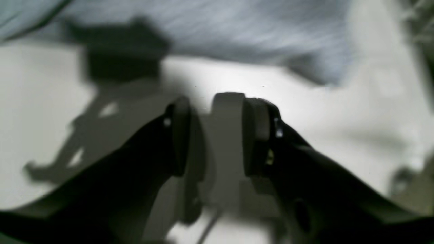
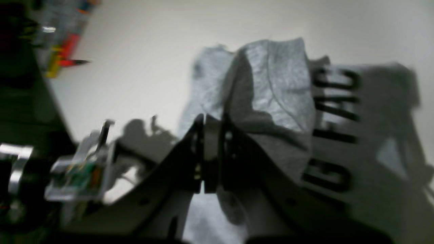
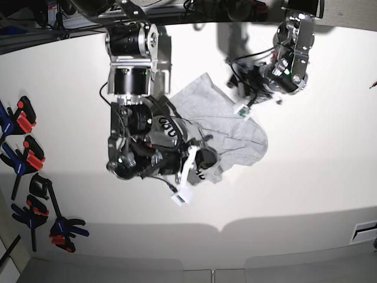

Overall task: Fold the T-shirt properly
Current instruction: 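Lift the bundled shirt with both grippers and flip it over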

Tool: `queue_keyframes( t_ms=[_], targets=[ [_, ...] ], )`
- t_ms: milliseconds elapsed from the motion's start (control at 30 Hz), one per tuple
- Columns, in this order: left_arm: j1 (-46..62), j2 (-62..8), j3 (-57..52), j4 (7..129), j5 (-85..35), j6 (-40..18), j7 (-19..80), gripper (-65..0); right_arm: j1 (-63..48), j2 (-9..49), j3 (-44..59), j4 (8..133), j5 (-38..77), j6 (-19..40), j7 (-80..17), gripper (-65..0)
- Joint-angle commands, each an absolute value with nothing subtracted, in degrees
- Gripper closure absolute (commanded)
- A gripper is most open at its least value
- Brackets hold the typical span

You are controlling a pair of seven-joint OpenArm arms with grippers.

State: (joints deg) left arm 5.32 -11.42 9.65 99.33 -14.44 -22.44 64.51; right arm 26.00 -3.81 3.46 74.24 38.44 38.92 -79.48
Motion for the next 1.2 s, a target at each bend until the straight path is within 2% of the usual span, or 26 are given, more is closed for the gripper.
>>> queue_keyframes(
  t_ms=[0,67,133,233,400,567,767,900,1167],
  targets=[
    [4.4,-11.6,8.5,102.2,-12.6,-22.2,63.4,-23.1,26.8,-4.0,3.4,76.2,41.6,39.7,-79.8,0.0],
    [4.6,-11.6,6.0,104.9,-5.3,-20.6,63.4,-23.1,24.8,-4.0,3.4,78.5,45.8,39.7,-80.0,0.0],
    [4.6,-11.6,2.4,106.3,1.4,-16.1,62.9,-23.1,22.5,-3.9,3.4,81.2,50.2,39.7,-80.0,0.0],
    [4.6,-11.6,-3.7,106.7,6.2,-12.8,60.9,-23.1,18.8,-3.9,3.4,86.0,56.4,39.7,-80.0,0.0],
    [4.7,-11.6,-10.9,106.7,3.1,-11.1,60.9,-23.1,13.1,-3.9,3.3,92.9,62.2,39.7,-80.0,0.0],
    [4.8,-11.6,-11.6,106.7,-2.5,-11.1,60.8,-23.1,8.4,-2.8,3.4,94.1,62.1,39.8,-80.0,0.0],
    [4.8,-11.6,-11.6,106.7,-7.0,-11.2,60.8,-23.1,4.0,1.8,3.3,94.1,62.3,40.0,-80.0,0.0],
    [4.8,-11.6,-11.6,106.7,-8.1,-11.3,60.8,-23.1,1.7,5.0,3.2,94.1,66.4,40.0,-80.0,0.0],
    [4.8,-11.6,-11.6,106.7,-8.1,-11.3,60.6,-23.1,-0.3,9.2,-2.1,94.1,65.5,40.0,-80.0,0.0]
  ],
)
